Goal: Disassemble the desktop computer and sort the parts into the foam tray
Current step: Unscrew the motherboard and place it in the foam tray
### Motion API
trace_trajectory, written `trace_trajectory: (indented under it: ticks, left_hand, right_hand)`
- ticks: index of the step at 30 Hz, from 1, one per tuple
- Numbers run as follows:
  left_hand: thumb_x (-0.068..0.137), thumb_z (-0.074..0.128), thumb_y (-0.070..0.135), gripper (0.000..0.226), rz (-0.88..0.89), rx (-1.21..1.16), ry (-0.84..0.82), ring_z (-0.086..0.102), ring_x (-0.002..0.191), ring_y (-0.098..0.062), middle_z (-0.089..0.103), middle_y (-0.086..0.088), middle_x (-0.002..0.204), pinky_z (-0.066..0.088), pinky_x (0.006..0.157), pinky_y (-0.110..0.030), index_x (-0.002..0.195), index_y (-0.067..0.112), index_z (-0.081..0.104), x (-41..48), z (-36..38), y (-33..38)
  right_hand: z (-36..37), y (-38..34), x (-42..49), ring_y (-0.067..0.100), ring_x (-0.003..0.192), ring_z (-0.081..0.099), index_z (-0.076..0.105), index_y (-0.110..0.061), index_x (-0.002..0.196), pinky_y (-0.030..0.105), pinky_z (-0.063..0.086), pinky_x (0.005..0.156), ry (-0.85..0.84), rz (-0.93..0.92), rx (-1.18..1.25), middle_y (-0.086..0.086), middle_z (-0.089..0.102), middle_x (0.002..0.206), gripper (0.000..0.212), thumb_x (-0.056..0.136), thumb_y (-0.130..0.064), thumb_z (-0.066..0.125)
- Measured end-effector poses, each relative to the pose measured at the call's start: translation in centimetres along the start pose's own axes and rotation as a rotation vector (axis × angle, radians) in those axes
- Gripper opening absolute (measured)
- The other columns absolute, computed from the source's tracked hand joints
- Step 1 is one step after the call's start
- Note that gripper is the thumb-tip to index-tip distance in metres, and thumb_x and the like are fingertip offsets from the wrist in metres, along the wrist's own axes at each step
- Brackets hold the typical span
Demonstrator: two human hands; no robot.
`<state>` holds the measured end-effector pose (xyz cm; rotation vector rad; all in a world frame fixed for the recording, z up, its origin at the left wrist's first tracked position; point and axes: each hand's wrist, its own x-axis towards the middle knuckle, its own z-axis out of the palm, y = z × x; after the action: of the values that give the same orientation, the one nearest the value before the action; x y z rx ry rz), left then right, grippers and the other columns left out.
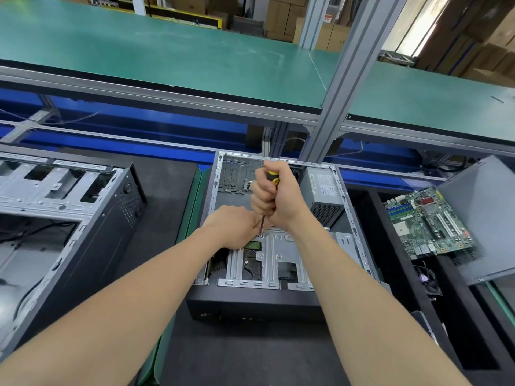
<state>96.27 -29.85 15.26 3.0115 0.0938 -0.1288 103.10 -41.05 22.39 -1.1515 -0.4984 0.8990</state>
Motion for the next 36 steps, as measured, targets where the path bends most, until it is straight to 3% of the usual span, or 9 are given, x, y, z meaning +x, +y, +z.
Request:
trace_trajectory:
  ticks: [7, 9, 12, 15, 18, 22, 28, 33, 36]
  left_hand:
    - [0.105, 0.026, 0.042, 0.043, 0.008, -0.006, 0.021, 0.046, 0.057, -0.018, 0.044, 0.006, 0.067, 0.032, 0.056, -0.034, 0.067, 0.025, 0.036, -0.1, 0.1, 0.0]
    - [0.104, 0.028, 0.042, 0.040, 0.004, -0.004, 0.008, 0.046, 0.057, -0.018, 0.045, 0.006, 0.067, 0.033, 0.057, -0.034, 0.068, 0.027, 0.034, -0.1, 0.1, 0.0]
    - [0.101, 0.029, 0.045, 0.039, -0.011, -0.025, -0.038, 0.051, 0.061, -0.023, 0.049, 0.004, 0.069, 0.036, 0.057, -0.034, 0.068, 0.026, 0.036, -0.1, 0.0, -0.1]
    - [0.101, 0.029, 0.044, 0.038, 0.017, -0.044, -0.024, 0.048, 0.056, -0.017, 0.051, 0.004, 0.066, 0.028, 0.050, -0.032, 0.068, 0.026, 0.039, -0.1, -0.1, -0.2]
    - [0.100, 0.032, 0.032, 0.036, 0.021, -0.058, -0.020, 0.043, 0.054, -0.016, 0.047, 0.005, 0.064, 0.024, 0.049, -0.031, 0.065, 0.026, 0.035, -0.3, -0.4, 0.0]
    - [0.093, 0.039, 0.019, 0.028, -0.028, -0.074, -0.049, 0.040, 0.053, -0.016, 0.045, 0.004, 0.062, 0.027, 0.050, -0.031, 0.065, 0.023, 0.035, -0.7, -1.0, 0.2]
    - [0.098, 0.037, 0.026, 0.033, 0.008, -0.069, -0.027, 0.044, 0.054, -0.019, 0.048, 0.004, 0.063, 0.029, 0.050, -0.032, 0.065, 0.025, 0.035, -0.6, -0.7, 0.1]
    - [0.102, 0.028, 0.043, 0.037, -0.007, -0.030, -0.049, 0.052, 0.063, -0.023, 0.052, 0.002, 0.071, 0.034, 0.056, -0.035, 0.070, 0.026, 0.036, -0.3, -0.3, 0.0]
    - [0.091, 0.009, 0.062, 0.052, -0.001, -0.021, -0.062, 0.051, 0.060, -0.020, 0.052, 0.002, 0.069, 0.031, 0.054, -0.034, 0.071, 0.025, 0.040, -0.3, -0.5, 0.0]
  right_hand:
    - [0.0, -0.3, 0.0, 0.013, 0.040, 0.015, 0.042, -0.018, 0.064, 0.024, 0.015, 0.043, -0.084, 0.013, -0.046, -0.006, 0.025, 0.047, 0.040, 0.100, -0.035, 0.039]
    - [0.4, -0.2, -0.5, 0.018, 0.042, 0.024, 0.046, -0.016, 0.070, 0.029, 0.026, 0.046, 0.011, -0.025, -0.123, 0.000, 0.033, 0.050, 0.035, 0.099, -0.036, 0.044]
    - [1.5, -0.1, -1.7, 0.025, 0.059, 0.056, 0.056, -0.013, 0.082, 0.034, 0.049, 0.061, 0.230, -0.146, -0.321, 0.008, 0.059, 0.065, 0.032, 0.101, -0.038, 0.060]
    - [2.7, 0.4, -2.4, 0.021, 0.069, 0.070, 0.061, -0.014, 0.083, 0.036, 0.054, 0.066, 0.529, -0.241, -0.362, 0.000, 0.068, 0.068, 0.034, 0.098, -0.043, 0.070]
    - [4.0, 1.1, -2.0, 0.015, 0.064, 0.065, 0.063, -0.015, 0.085, 0.038, 0.054, 0.068, 0.744, -0.255, -0.282, -0.004, 0.068, 0.068, 0.033, 0.103, -0.042, 0.059]
    - [5.3, 2.0, -1.4, 0.014, 0.058, 0.039, 0.044, -0.018, 0.065, 0.034, 0.034, 0.060, 0.896, -0.367, -0.307, -0.004, 0.046, 0.059, 0.031, 0.096, -0.023, 0.045]
    - [4.2, 1.3, -0.6, 0.016, 0.051, 0.023, 0.036, -0.021, 0.052, 0.028, 0.021, 0.052, 0.509, -0.351, -0.331, -0.001, 0.030, 0.051, 0.035, 0.083, -0.021, 0.051]
    - [1.5, -0.3, -0.4, 0.015, 0.046, 0.011, 0.033, -0.021, 0.055, 0.022, 0.014, 0.045, 0.120, -0.097, -0.144, -0.003, 0.023, 0.049, 0.034, 0.085, -0.024, 0.049]
    - [0.1, -0.8, -0.2, 0.013, 0.043, 0.010, 0.027, -0.020, 0.058, 0.026, 0.008, 0.045, -0.054, -0.017, -0.067, -0.004, 0.021, 0.047, 0.034, 0.087, -0.021, 0.046]
